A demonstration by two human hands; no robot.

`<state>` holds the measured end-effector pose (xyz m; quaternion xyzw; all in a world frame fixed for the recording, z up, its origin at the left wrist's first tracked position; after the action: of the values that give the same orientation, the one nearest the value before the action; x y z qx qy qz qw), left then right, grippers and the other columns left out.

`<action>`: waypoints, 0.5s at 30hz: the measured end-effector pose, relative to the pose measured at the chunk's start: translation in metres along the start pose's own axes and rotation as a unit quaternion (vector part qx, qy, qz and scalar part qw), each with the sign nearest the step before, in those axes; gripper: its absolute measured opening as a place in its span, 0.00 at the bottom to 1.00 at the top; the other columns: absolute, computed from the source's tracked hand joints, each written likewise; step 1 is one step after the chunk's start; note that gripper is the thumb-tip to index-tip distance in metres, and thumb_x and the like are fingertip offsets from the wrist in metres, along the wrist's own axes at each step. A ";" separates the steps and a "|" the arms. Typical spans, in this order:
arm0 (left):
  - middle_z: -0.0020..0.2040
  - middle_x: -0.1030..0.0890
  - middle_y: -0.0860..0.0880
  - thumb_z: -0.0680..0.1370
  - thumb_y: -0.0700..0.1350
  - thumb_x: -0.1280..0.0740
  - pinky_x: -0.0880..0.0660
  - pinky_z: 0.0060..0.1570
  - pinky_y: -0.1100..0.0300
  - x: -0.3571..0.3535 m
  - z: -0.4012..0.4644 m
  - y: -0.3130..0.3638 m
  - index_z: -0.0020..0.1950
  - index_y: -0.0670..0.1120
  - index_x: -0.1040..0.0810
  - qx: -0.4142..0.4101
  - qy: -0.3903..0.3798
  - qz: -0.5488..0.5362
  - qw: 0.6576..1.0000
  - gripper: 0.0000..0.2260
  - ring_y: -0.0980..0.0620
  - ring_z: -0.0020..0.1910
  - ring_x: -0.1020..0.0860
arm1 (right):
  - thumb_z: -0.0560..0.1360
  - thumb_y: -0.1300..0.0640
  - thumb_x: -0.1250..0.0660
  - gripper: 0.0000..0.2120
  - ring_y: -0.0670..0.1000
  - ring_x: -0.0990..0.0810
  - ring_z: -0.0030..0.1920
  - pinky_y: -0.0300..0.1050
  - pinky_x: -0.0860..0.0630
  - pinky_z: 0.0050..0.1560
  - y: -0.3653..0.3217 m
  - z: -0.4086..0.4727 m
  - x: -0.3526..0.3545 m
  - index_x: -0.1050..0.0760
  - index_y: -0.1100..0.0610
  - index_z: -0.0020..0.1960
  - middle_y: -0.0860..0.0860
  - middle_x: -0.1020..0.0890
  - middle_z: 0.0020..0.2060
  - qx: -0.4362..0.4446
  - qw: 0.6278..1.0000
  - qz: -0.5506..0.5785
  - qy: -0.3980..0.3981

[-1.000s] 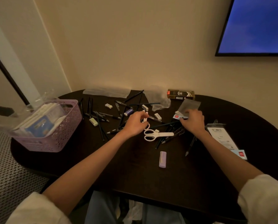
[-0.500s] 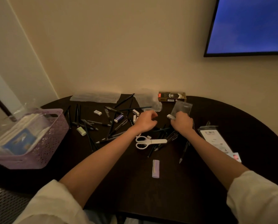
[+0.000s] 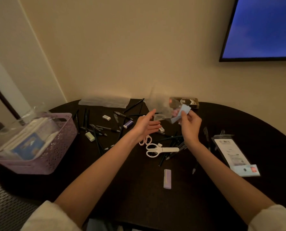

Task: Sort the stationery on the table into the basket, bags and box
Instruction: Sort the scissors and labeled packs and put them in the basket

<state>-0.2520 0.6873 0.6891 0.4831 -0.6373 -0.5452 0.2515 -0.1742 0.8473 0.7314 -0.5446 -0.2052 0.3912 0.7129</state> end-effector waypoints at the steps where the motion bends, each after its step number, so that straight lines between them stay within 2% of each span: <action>1: 0.63 0.24 0.34 0.80 0.53 0.36 0.26 0.62 0.48 0.003 -0.004 -0.001 0.72 0.42 0.36 0.010 -0.008 -0.034 0.999 0.25 0.40 0.59 0.21 | 0.80 0.63 0.41 0.10 0.42 0.17 0.47 0.38 0.20 0.49 0.002 -0.008 -0.007 0.22 0.57 0.53 0.49 0.17 0.45 -0.019 0.999 0.024 -0.023; 3: 0.62 0.23 0.35 0.80 0.49 0.35 0.24 0.60 0.49 0.015 -0.010 0.000 0.70 0.39 0.35 -0.002 0.006 -0.092 0.996 0.23 0.41 0.57 0.20 | 0.80 0.64 0.41 0.10 0.46 0.16 0.46 0.39 0.19 0.48 0.008 -0.023 -0.020 0.22 0.56 0.53 0.51 0.16 0.45 -0.063 0.994 0.058 -0.061; 5: 0.59 0.22 0.35 0.80 0.43 0.35 0.22 0.57 0.50 0.036 -0.015 0.005 0.70 0.34 0.35 -0.044 0.060 -0.117 0.990 0.22 0.41 0.56 0.20 | 0.80 0.63 0.40 0.09 0.48 0.16 0.46 0.40 0.18 0.46 0.016 -0.034 -0.029 0.23 0.59 0.56 0.52 0.17 0.45 -0.109 0.989 0.059 -0.079; 9: 0.58 0.22 0.35 0.79 0.33 0.37 0.22 0.56 0.49 0.081 -0.029 0.009 0.70 0.35 0.37 -0.086 0.173 -0.156 0.969 0.20 0.40 0.57 0.20 | 0.79 0.63 0.40 0.08 0.46 0.16 0.38 0.37 0.20 0.38 0.027 -0.049 -0.042 0.24 0.61 0.55 0.55 0.17 0.43 -0.174 0.975 -0.012 -0.140; 13: 0.53 0.19 0.39 0.78 0.33 0.36 0.21 0.55 0.51 0.117 -0.049 0.023 0.67 0.37 0.32 -0.125 0.244 -0.159 0.948 0.17 0.45 0.54 0.19 | 0.78 0.64 0.38 0.08 0.46 0.16 0.37 0.39 0.22 0.40 0.031 -0.061 -0.054 0.23 0.62 0.55 0.54 0.16 0.42 -0.205 0.947 -0.084 -0.234; 15: 0.49 0.18 0.42 0.79 0.34 0.36 0.19 0.48 0.57 0.129 -0.060 0.033 0.62 0.37 0.28 -0.152 0.263 -0.145 0.942 0.12 0.48 0.48 0.17 | 0.79 0.61 0.37 0.09 0.47 0.17 0.40 0.40 0.21 0.41 0.025 -0.065 -0.061 0.22 0.62 0.55 0.55 0.16 0.42 -0.178 0.935 -0.119 -0.283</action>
<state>-0.2651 0.5437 0.7102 0.6529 -0.3806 -0.5196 0.3986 -0.1727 0.7622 0.6947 -0.5008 -0.5279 0.3987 0.5581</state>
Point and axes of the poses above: each hand's wrist, its own z-axis towards the middle knuckle, its own x-axis out of the back of the hand, y = z × x, the point moved 9 cm from there along z, towards the middle knuckle
